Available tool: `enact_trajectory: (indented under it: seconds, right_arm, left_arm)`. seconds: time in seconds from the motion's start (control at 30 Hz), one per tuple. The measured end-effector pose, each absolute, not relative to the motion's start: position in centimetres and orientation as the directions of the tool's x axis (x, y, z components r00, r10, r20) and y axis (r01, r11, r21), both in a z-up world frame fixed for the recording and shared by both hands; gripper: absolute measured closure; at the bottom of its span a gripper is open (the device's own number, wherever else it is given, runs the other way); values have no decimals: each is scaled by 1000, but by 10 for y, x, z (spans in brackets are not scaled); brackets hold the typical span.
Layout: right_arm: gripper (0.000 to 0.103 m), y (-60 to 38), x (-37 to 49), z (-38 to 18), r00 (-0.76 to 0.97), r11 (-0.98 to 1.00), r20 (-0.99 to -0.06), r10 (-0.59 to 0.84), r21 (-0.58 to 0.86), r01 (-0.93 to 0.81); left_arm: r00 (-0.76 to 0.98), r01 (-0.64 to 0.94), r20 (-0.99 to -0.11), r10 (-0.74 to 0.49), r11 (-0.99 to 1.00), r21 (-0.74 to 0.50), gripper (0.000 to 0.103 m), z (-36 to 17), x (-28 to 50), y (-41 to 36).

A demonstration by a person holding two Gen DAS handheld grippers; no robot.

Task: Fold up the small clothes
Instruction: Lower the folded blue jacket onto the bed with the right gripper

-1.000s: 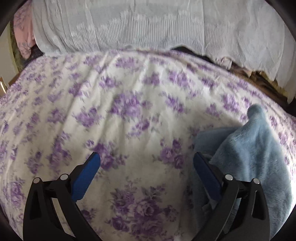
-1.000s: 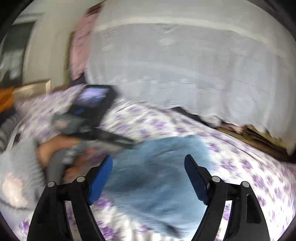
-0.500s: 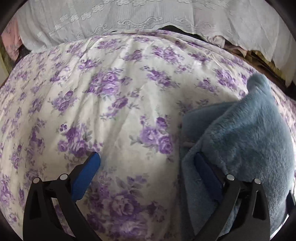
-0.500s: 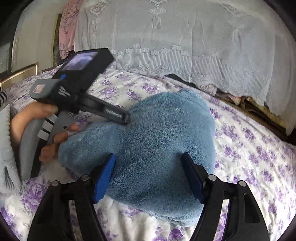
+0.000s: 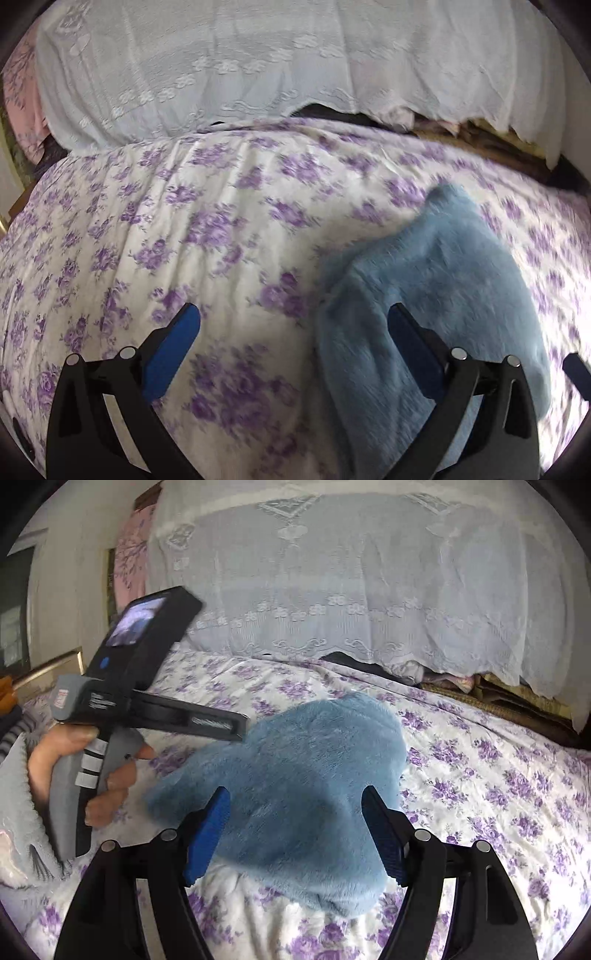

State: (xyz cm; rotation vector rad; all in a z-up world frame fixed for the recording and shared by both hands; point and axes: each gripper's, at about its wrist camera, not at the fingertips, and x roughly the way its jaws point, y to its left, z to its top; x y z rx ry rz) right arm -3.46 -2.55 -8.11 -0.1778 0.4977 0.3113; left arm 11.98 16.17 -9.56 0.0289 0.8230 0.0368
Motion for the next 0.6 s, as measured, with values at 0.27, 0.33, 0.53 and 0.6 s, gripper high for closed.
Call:
enact_trajectory:
  seconds: [0.27,0.33,0.53,0.6]
  right_arm:
    - [25,-14,-25,-121,767,912,-583,268,-104,-398]
    - [24,-17,-24,-120,759,910,-584,286,-83,-407]
    - [28,-36,-29,-91,761,902,-539,362,-6,-433]
    - [28,-49,-23,-72,784,908,-498,369,16,-418]
  left_arm:
    - [650,-53,-757,66,998,41,4,-132,97,159]
    - [647,-61,-760,54,998,20,4,-137,98,162]
    - [679,-96,-729,82,995,22,4,-118,83,168]
    - [702,-102,-708,73,995,2,4,-106,72,171]
